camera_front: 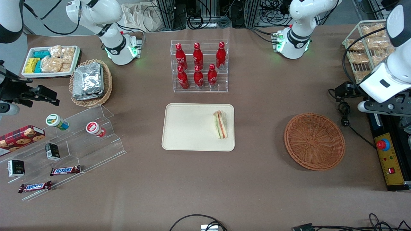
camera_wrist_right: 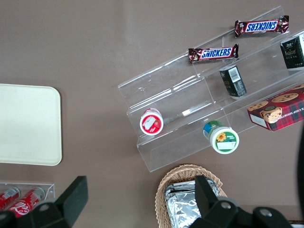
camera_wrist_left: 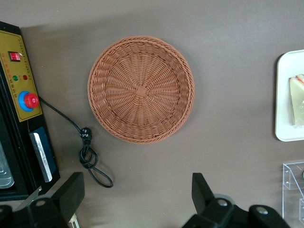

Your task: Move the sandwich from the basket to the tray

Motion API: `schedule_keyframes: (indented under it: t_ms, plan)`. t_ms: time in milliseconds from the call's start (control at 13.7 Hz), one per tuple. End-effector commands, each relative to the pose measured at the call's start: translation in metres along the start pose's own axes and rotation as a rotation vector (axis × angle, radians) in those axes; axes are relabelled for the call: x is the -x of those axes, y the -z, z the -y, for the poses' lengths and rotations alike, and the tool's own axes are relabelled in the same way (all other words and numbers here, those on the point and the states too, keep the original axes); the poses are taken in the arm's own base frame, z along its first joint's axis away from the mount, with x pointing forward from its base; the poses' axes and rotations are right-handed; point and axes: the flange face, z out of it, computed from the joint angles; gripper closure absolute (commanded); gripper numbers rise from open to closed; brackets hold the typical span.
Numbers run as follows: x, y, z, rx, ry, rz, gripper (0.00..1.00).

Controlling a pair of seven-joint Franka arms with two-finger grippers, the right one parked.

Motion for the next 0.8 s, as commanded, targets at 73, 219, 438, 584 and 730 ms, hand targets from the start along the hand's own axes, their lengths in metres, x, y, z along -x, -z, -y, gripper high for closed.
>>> schedule_keyframes:
  t_ms: [73,219,438,584,730]
  plan:
    - [0.003,0.004,0.010,0.044,0.063,0.002,0.00]
    - [0.003,0.007,0.003,0.050,0.100,-0.011,0.00]
    - [0.006,0.013,0.000,0.041,0.142,-0.020,0.00]
    - [0.005,0.012,0.001,0.041,0.155,-0.019,0.00]
    - [0.004,0.010,0.000,0.039,0.165,-0.016,0.00]
